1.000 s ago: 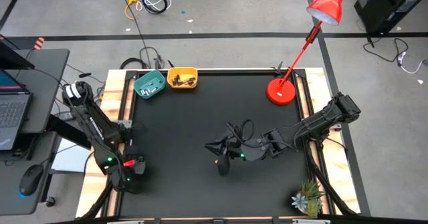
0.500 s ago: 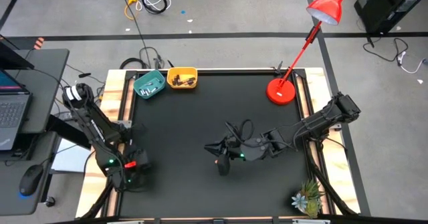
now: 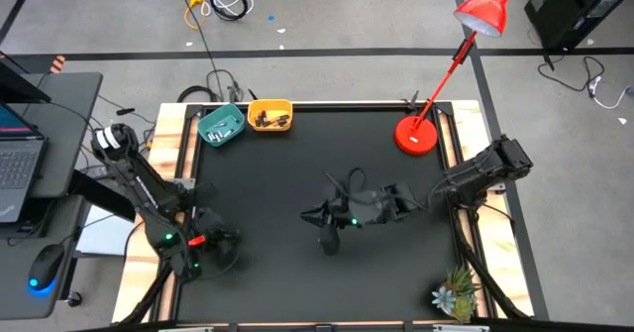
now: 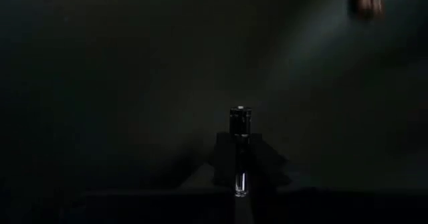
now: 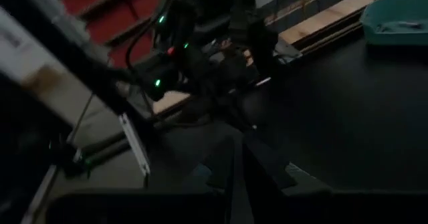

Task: Sort batteries
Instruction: Put the bottom silver battery into the blue bin

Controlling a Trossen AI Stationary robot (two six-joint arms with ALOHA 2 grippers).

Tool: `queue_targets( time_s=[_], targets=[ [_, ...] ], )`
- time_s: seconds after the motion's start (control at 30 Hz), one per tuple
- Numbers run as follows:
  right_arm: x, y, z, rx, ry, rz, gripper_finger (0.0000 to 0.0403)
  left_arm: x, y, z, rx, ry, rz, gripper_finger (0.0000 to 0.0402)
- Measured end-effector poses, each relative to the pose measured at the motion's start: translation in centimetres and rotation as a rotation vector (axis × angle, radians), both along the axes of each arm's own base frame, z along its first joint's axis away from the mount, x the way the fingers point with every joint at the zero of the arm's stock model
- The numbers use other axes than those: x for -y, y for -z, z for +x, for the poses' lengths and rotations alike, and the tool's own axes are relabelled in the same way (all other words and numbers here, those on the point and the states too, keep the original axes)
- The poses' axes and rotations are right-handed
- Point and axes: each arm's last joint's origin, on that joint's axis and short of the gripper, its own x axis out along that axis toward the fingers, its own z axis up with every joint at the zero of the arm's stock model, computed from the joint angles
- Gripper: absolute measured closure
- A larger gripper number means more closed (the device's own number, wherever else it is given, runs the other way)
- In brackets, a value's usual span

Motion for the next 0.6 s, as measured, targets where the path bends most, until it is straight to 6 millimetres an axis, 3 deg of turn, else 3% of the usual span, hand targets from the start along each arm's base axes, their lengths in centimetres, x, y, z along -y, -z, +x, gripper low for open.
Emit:
queue_targets(
  time_s=[0.17,0.4,0.6],
  targets=[
    [3.1,-0.2,0.4,-0.054,-0.153,-0.004,0.0361,-1.4,-0.3,2.8,0.065,-0.175,-0.05,0.0387],
    [8.1,-3.9,-1.7,0.044,-0.372,-0.075,0.0361,-4.0,-1.0,5.9,0.276,-0.412,0.03,0.0386],
    [11.4,-6.3,-3.8,0.138,-0.468,-0.174,0.0361,-8.2,-1.7,8.3,0.326,-0.671,0.122,0.0385]
  ],
)
